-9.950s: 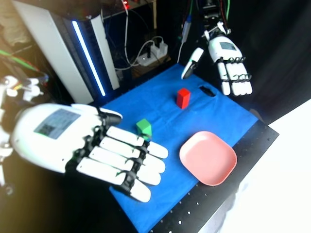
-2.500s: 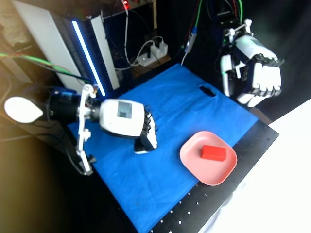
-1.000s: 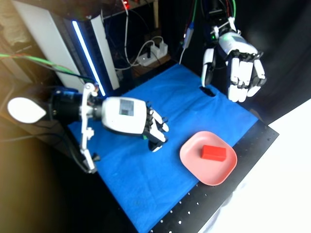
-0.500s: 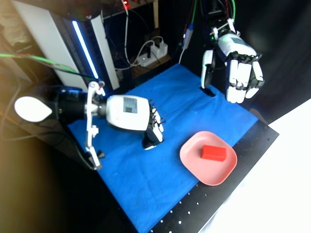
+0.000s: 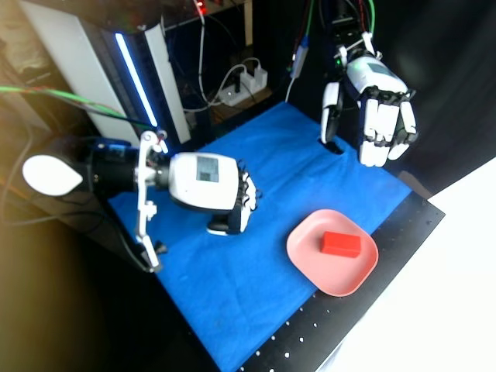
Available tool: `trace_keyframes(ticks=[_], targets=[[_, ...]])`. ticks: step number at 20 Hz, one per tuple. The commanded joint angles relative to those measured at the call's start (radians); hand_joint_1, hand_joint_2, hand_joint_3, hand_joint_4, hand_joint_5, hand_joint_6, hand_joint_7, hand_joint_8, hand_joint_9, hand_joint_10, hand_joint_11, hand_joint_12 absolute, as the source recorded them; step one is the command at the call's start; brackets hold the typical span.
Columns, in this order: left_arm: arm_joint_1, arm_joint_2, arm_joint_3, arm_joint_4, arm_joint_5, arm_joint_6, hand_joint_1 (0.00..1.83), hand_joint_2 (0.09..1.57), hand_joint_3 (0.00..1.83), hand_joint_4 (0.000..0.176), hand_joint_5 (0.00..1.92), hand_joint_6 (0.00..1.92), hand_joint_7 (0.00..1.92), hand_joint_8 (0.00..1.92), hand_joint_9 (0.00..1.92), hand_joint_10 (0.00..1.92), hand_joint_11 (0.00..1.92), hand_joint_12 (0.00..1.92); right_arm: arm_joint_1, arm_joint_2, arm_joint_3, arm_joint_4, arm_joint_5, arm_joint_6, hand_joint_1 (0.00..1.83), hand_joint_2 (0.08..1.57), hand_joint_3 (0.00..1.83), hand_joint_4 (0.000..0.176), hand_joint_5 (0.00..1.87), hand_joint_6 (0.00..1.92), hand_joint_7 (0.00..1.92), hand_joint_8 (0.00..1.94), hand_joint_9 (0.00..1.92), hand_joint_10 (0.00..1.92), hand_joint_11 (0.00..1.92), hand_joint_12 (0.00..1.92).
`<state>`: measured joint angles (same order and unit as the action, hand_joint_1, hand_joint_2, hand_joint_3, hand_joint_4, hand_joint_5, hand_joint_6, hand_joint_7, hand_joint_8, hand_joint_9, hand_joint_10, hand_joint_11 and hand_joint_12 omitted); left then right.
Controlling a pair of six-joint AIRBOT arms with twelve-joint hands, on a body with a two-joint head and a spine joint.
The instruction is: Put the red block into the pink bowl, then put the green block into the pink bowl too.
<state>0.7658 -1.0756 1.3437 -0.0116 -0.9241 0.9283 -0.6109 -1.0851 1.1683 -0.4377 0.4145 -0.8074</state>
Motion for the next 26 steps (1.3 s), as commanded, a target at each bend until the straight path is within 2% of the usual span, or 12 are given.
trace_keyframes(ticks=[1,2,4,5,6,11,15,18,22,23,24,26], targets=[[-0.007,-0.003,-0.004,-0.018,-0.126,0.001,0.64,1.15,0.00,0.000,0.64,0.01,0.83,0.01,0.83,0.01,0.29,1.17,0.013,-0.001,0.004,0.022,0.106,-0.001,1.19,1.05,0.00,0.000,1.11,0.75,1.10,1.26,1.18,1.57,1.18,1.78],[-0.006,-0.002,-0.005,-0.018,-0.127,0.001,0.64,1.15,0.00,0.000,0.64,0.01,0.83,0.01,0.83,0.01,0.29,1.17,0.015,-0.001,0.006,0.024,0.107,-0.001,1.19,1.05,0.00,0.000,1.12,0.74,1.09,1.45,1.19,1.70,1.20,1.85],[-0.002,-0.001,-0.008,-0.018,-0.130,0.001,0.63,1.14,0.00,0.000,0.64,0.00,0.84,0.00,0.83,0.01,0.27,1.24,0.021,-0.001,0.012,0.027,0.108,-0.001,1.26,1.07,0.00,0.000,1.07,0.64,1.11,1.07,1.15,1.27,1.06,1.61],[0.000,0.000,-0.009,-0.018,-0.131,0.001,0.63,1.14,0.00,0.000,0.64,0.00,0.84,0.00,0.83,0.01,0.27,1.24,0.025,-0.001,0.016,0.028,0.108,-0.001,1.26,1.07,0.00,0.000,1.07,0.64,1.11,1.07,1.15,1.27,1.06,1.61],[0.002,0.001,-0.011,-0.018,-0.132,0.001,0.61,1.14,0.00,0.000,0.64,0.00,0.82,0.00,0.81,0.00,0.24,1.26,0.029,-0.001,0.020,0.031,0.108,-0.001,1.29,1.05,0.00,0.000,1.08,0.61,1.19,0.88,1.21,1.02,1.06,1.45],[0.016,0.012,-0.025,-0.017,-0.144,0.001,0.61,1.13,0.00,0.000,0.68,0.02,0.83,0.02,0.87,0.03,0.32,1.26,0.069,-0.001,0.045,0.033,0.110,-0.001,1.27,1.04,0.00,0.000,1.04,0.80,1.27,0.61,1.28,0.55,1.01,1.26],[0.030,0.017,-0.034,-0.013,-0.151,0.001,0.67,1.16,0.00,0.000,0.72,0.02,0.88,0.02,0.93,0.05,0.42,1.22,0.092,-0.001,0.061,0.036,0.112,-0.001,1.29,1.04,0.00,0.000,1.02,0.78,1.27,0.66,1.20,0.74,0.87,1.43],[0.036,0.018,-0.038,-0.010,-0.154,0.001,0.69,1.16,0.00,0.000,0.75,0.02,0.94,0.03,0.96,0.05,0.43,1.13,0.113,-0.001,0.072,0.042,0.113,-0.001,1.28,1.04,0.00,0.000,1.03,0.82,1.29,0.58,1.28,0.52,0.99,1.22],[0.046,0.018,-0.044,-0.004,-0.156,0.001,0.61,1.20,0.00,0.000,0.73,0.01,0.92,0.00,0.95,0.03,0.41,1.17,0.141,-0.014,0.096,0.043,0.114,-0.001,1.29,1.03,0.00,0.000,1.07,0.71,1.31,0.58,1.34,0.48,0.99,1.31],[0.048,0.018,-0.047,-0.002,-0.159,0.001,0.63,1.21,0.00,0.000,0.74,0.01,0.92,0.01,0.95,0.03,0.42,1.16,0.148,-0.015,0.102,0.043,0.114,-0.001,1.29,1.06,0.00,0.000,1.07,0.63,1.17,0.91,1.24,0.99,1.00,1.58],[0.049,0.018,-0.050,0.000,-0.161,0.001,0.65,1.22,0.00,0.000,0.75,0.01,0.92,0.01,0.96,0.03,0.42,1.16,0.155,-0.016,0.107,0.043,0.113,-0.001,1.28,1.06,0.00,0.000,1.04,0.66,1.16,0.95,1.18,1.15,0.99,1.64],[0.055,0.018,-0.057,0.007,-0.164,0.001,0.70,1.20,0.00,0.000,0.79,0.03,0.95,0.02,0.98,0.04,0.43,1.17,0.167,-0.021,0.117,0.043,0.113,-0.002,1.29,1.05,0.00,0.000,1.04,0.70,1.23,0.79,1.23,0.99,1.01,1.49]])
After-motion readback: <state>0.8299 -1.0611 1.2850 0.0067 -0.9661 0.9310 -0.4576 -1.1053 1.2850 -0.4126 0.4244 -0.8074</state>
